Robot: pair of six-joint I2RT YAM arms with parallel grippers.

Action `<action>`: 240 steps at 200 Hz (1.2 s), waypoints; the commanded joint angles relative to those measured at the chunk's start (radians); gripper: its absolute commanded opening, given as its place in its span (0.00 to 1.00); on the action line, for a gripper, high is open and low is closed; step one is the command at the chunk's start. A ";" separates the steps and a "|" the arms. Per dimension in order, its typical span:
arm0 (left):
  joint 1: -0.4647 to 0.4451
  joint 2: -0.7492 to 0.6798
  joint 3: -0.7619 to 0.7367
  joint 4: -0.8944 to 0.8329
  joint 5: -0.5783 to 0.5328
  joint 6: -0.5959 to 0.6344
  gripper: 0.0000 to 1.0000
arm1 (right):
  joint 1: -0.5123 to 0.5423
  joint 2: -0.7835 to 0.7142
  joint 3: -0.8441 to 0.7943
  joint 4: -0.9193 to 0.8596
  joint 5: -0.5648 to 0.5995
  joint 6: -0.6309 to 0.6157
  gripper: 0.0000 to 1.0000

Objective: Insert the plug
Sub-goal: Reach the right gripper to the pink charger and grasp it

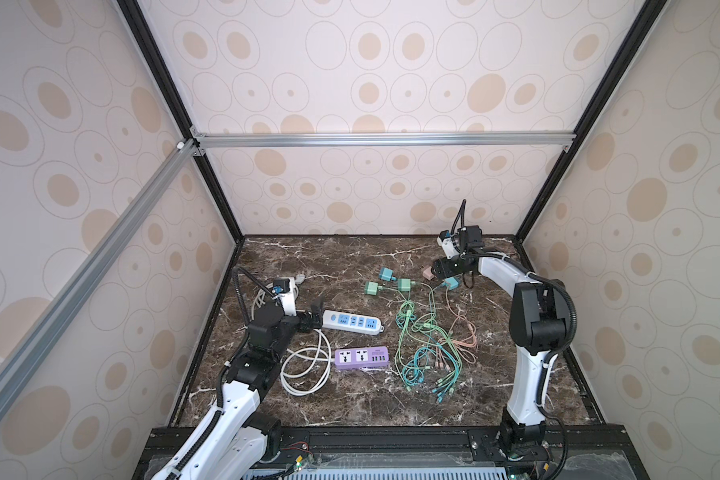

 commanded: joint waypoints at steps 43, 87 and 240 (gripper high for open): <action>-0.006 -0.017 0.054 -0.027 0.023 -0.014 0.99 | 0.031 0.129 0.182 -0.140 -0.001 -0.061 0.81; -0.005 -0.030 0.051 -0.033 0.021 -0.012 0.99 | 0.055 0.185 0.227 -0.182 0.019 -0.087 0.77; -0.005 -0.035 0.036 -0.017 0.023 -0.022 0.99 | 0.068 0.259 0.300 -0.225 0.057 -0.067 0.52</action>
